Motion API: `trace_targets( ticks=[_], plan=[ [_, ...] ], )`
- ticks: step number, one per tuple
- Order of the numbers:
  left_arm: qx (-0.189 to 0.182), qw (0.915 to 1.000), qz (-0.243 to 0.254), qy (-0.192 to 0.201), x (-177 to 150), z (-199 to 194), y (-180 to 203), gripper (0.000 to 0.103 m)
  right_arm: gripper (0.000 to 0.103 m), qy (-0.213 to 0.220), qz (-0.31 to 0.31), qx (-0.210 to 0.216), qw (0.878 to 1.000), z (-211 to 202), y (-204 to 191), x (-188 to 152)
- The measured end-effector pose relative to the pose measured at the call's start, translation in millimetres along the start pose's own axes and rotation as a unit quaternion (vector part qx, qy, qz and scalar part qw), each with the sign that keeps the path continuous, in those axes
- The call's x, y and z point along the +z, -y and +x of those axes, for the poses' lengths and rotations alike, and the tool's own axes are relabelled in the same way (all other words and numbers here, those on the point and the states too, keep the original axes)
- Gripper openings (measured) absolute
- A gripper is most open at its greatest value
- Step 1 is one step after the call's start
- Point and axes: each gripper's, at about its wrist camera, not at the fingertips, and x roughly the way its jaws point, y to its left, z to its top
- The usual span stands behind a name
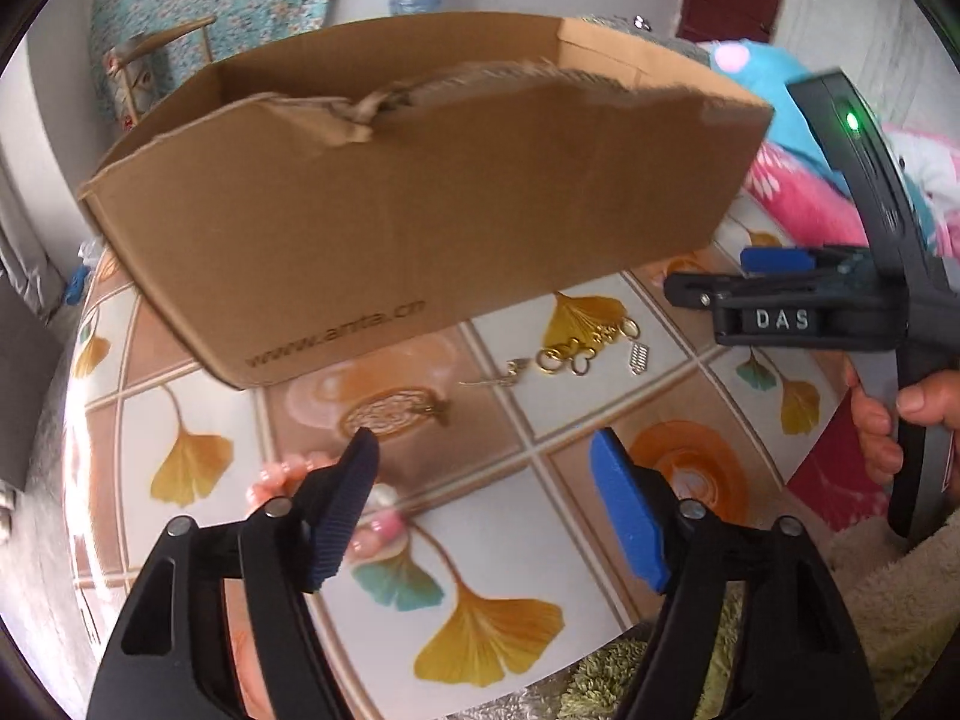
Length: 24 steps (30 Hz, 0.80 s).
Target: Organize jewelry
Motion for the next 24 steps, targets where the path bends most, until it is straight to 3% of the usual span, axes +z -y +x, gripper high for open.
trace_targets(
  ticks=[3,10,24],
  plan=[
    [0.004,0.9999,0.003,-0.012,-1.0,7.8,5.7,0.078,0.095,-0.005,0.007,-0.002,1.000,4.1,4.0,1.3],
    [0.028,0.9991,-0.008,-0.031,4.2,19.7,5.1,0.098,0.095,-0.002,0.006,0.005,1.000,7.8,8.6,8.2],
    [0.042,0.9987,-0.010,-0.026,-1.8,21.3,9.1,0.099,0.095,0.009,-0.018,0.050,0.999,-11.7,33.4,-18.3]
  ],
)
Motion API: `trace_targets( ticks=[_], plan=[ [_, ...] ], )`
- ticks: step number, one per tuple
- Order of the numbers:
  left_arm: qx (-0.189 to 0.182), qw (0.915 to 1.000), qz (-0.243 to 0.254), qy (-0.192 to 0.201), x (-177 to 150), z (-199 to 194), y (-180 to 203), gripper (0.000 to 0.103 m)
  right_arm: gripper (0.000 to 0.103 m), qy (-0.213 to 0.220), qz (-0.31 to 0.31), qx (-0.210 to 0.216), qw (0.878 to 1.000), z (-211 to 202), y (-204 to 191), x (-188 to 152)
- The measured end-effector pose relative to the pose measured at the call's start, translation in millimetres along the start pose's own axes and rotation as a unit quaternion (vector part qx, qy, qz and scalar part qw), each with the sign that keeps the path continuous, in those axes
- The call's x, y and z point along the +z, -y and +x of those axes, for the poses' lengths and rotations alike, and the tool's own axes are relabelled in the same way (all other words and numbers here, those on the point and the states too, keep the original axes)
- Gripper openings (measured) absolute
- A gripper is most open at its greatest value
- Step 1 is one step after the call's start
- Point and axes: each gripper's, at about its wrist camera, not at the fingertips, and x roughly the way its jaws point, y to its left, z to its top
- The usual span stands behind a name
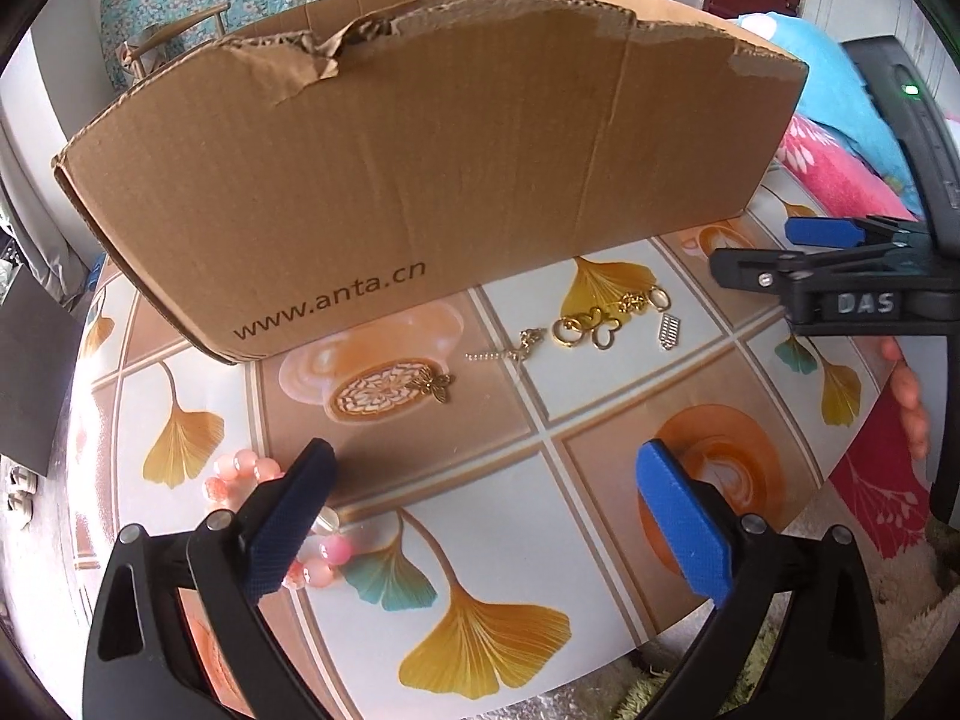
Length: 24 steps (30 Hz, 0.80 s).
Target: Organize jewelry
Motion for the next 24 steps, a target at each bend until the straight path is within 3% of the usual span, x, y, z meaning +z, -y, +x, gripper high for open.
trace_targets(
  ticks=[7,9,11,13,16,24],
  plan=[
    [0.000,1.0000,-0.002,0.006,1.3,1.2,0.8,0.099,0.094,0.035,-0.021,0.052,0.998,-24.5,-10.9,-9.2],
    [0.000,1.0000,-0.002,0.007,-1.0,-0.2,-0.4,0.099,0.088,0.036,-0.043,0.059,0.997,-27.8,-22.0,-12.6],
    [-0.001,1.0000,-0.002,0.007,-1.5,-0.2,-0.8,0.099,0.082,0.034,-0.060,0.052,0.996,-25.9,-31.1,-13.8],
    [-0.003,1.0000,-0.001,0.008,-2.1,-0.2,-1.2,0.099,0.067,0.030,-0.072,0.047,0.996,-22.1,-39.1,-13.2],
    [-0.004,0.9999,0.001,0.010,-3.5,-0.8,-2.3,0.099,0.060,0.023,-0.087,0.041,0.995,-15.4,-49.2,-11.0],
    [-0.008,0.9999,0.006,0.011,-2.9,-0.9,-0.9,0.099,0.057,0.007,-0.115,0.038,0.993,-13.3,-54.0,-9.4]
  ],
)
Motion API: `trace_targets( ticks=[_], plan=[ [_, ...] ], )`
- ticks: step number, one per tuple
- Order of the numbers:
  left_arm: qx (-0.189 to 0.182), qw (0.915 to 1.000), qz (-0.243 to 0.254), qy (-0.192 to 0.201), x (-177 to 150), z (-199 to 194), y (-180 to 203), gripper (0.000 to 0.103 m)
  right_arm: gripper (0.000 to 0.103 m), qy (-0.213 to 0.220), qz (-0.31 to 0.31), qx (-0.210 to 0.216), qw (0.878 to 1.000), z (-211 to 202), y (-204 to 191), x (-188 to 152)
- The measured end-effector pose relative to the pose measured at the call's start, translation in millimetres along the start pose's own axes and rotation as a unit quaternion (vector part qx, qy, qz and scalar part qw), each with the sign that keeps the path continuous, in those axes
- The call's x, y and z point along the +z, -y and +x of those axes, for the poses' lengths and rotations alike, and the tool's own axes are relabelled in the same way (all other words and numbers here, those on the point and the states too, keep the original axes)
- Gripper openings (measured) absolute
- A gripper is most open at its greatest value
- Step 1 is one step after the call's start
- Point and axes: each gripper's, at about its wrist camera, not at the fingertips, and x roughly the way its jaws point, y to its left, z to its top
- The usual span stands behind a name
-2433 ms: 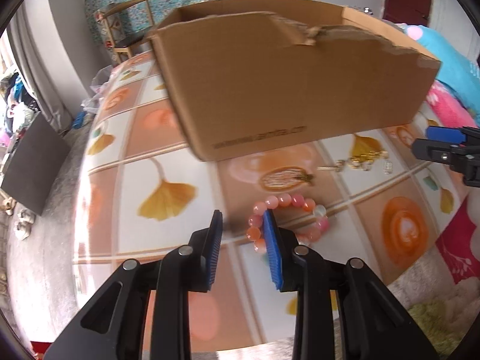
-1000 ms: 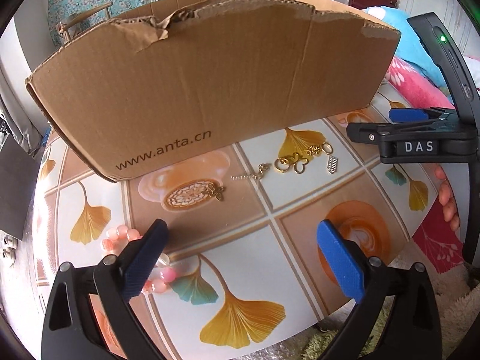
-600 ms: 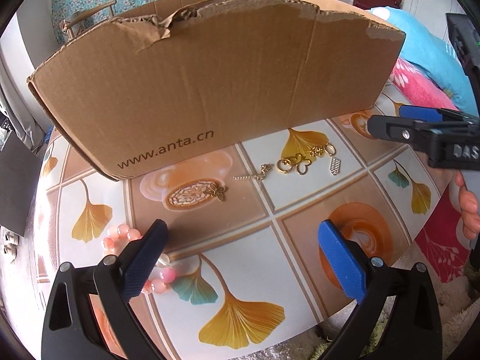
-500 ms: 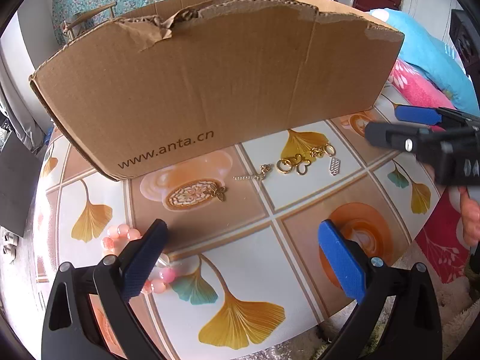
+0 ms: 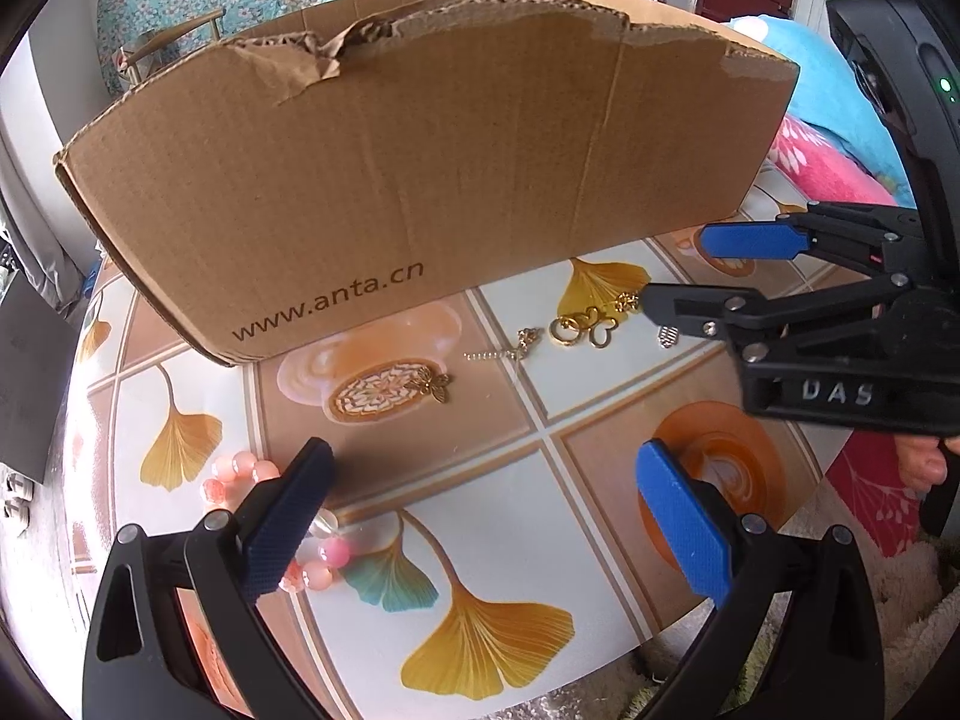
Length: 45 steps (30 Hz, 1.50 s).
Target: Organize jewelry
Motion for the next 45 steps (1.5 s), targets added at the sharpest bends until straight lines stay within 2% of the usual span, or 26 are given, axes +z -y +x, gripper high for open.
trace_targets(
  ticks=[4,6,7,12,19,24,27,34,40,45],
  plan=[
    [-0.002,1.0000,0.003,0.001,0.6,-0.3,0.5,0.099,0.055,0.006,0.022,0.016,1.000,-10.6,17.3,1.2],
    [-0.003,1.0000,0.005,0.002,1.1,0.0,0.6,0.099,0.054,0.016,0.014,0.021,1.000,-19.2,18.4,0.5],
    [-0.004,1.0000,0.007,0.003,1.2,0.0,0.5,0.099,0.054,0.020,0.007,0.024,0.999,-17.1,31.2,3.1],
    [-0.008,0.9999,0.012,0.005,2.3,0.3,0.5,0.099,0.053,0.019,-0.041,0.018,0.999,-5.7,6.3,8.2],
    [-0.011,0.9998,0.017,0.004,6.6,2.5,0.6,0.099,0.049,0.007,-0.063,0.010,0.998,7.2,-18.8,30.2],
    [-0.012,0.9997,0.018,0.006,5.4,4.2,0.0,0.099,0.046,0.001,-0.042,0.004,0.999,6.1,-8.7,34.5],
    [-0.013,0.9997,0.020,0.007,4.2,4.0,-0.5,0.099,0.046,0.006,-0.040,0.021,0.999,0.6,-0.8,35.9],
    [-0.014,0.9996,0.022,0.009,1.8,2.7,1.3,0.099,0.046,0.004,-0.056,0.043,0.997,1.6,-9.4,36.2],
    [-0.016,0.9995,0.024,0.011,-0.4,1.5,-0.4,0.099,0.046,-0.005,-0.065,0.035,0.997,18.5,-18.2,35.6],
    [-0.016,0.9995,0.025,0.011,-0.5,1.2,0.5,0.099,0.046,-0.011,-0.048,0.026,0.998,18.1,-3.8,36.7]
  ],
)
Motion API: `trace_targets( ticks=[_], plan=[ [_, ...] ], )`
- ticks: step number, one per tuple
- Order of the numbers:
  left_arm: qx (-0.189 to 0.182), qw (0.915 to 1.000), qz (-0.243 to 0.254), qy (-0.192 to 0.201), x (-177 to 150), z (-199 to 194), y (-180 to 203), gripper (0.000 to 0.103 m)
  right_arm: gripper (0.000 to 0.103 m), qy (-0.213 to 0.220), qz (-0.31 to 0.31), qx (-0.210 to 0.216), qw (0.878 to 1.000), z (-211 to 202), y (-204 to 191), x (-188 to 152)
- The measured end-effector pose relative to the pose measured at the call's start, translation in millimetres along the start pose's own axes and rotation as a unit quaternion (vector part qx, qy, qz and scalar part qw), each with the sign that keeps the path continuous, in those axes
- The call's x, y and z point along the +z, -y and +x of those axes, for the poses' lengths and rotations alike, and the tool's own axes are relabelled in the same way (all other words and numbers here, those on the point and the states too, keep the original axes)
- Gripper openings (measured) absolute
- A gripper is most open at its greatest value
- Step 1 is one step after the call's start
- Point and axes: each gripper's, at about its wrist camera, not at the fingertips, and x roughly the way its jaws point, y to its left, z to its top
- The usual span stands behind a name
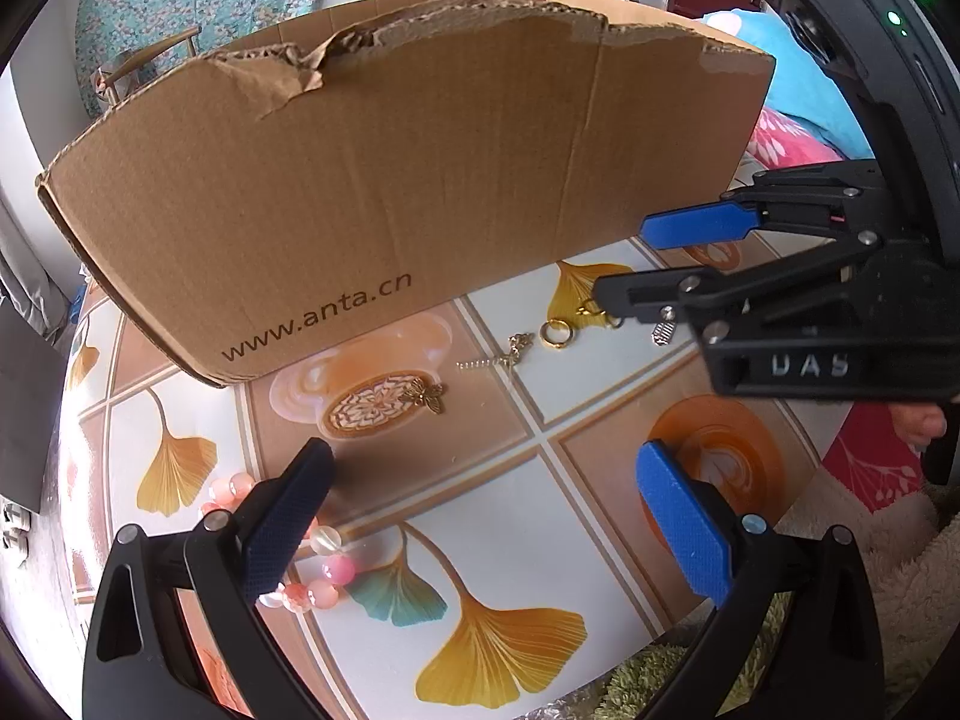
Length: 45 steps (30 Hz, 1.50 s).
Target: Organize jewelry
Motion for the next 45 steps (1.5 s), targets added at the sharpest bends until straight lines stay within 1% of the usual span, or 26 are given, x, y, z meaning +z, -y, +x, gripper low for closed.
trace_targets(
  ticks=[2,5,7,9,10,12,16,20,21,22,24,27,29,32,38,40,43,45],
  plan=[
    [0.000,1.0000,0.000,0.000,-0.1,-0.1,0.2,0.099,0.046,0.008,0.001,0.014,1.000,-6.4,1.6,0.6],
    [0.000,1.0000,0.000,0.000,0.1,0.0,0.5,0.099,0.045,0.022,-0.008,0.048,0.999,-17.8,-1.3,1.4],
    [0.000,1.0000,-0.001,0.001,0.0,-0.1,0.6,0.099,0.031,0.022,-0.013,0.075,0.997,-18.8,-6.8,2.1],
    [0.000,1.0000,-0.001,0.001,-0.4,-0.1,1.0,0.099,0.027,0.016,-0.012,0.092,0.996,-15.1,-9.2,2.3],
    [0.000,1.0000,-0.001,0.001,-0.4,-0.2,1.1,0.099,0.024,0.013,-0.012,0.094,0.995,-15.7,-10.4,2.1],
    [0.000,1.0000,0.000,0.001,-0.5,-0.1,1.0,0.099,0.021,0.004,-0.008,0.093,0.996,-10.7,-9.7,1.5],
    [0.000,1.0000,0.000,0.001,-0.8,-0.2,1.0,0.099,0.021,-0.005,0.002,0.086,0.996,-0.4,-7.0,6.6],
    [0.000,1.0000,0.000,0.001,-1.0,-0.1,1.0,0.099,0.020,-0.003,0.013,0.076,0.997,6.3,1.0,2.3],
    [0.000,1.0000,0.000,0.001,-1.0,-0.5,1.1,0.099,0.020,-0.003,0.017,0.075,0.997,7.5,4.4,3.0],
    [0.000,1.0000,0.000,0.001,-1.2,-0.4,1.0,0.099,0.021,-0.003,0.021,0.077,0.997,18.0,14.2,-1.2],
    [0.000,1.0000,0.000,0.001,-1.1,-0.5,1.0,0.099,0.023,-0.005,0.022,0.079,0.997,21.3,16.3,0.1],
    [0.000,1.0000,0.000,0.001,-1.3,-0.5,1.1,0.099,0.023,-0.007,0.016,0.077,0.997,17.2,19.8,2.4],
    [0.000,1.0000,0.000,0.001,-1.4,-0.5,1.1,0.099,0.023,-0.004,0.016,0.075,0.997,15.6,18.3,4.2],
    [0.001,1.0000,0.000,0.001,-1.4,-0.5,1.2,0.099,0.023,-0.008,0.020,0.071,0.997,30.1,4.3,2.9],
    [0.000,1.0000,0.000,0.002,-1.6,-0.4,1.4,0.099,0.023,-0.004,0.019,0.066,0.998,39.0,0.6,5.9],
    [0.000,1.0000,0.000,0.001,-1.6,-1.2,1.7,0.099,0.023,-0.005,0.009,0.062,0.998,38.6,-1.4,7.5],
    [0.000,1.0000,0.000,0.002,-2.0,-1.2,1.8,0.099,0.023,-0.006,-0.019,0.041,0.999,39.4,-11.3,7.4],
    [0.001,1.0000,0.000,0.002,-2.1,-1.2,1.7,0.099,0.020,-0.005,-0.036,0.030,0.999,41.6,-19.1,6.3]
  ],
)
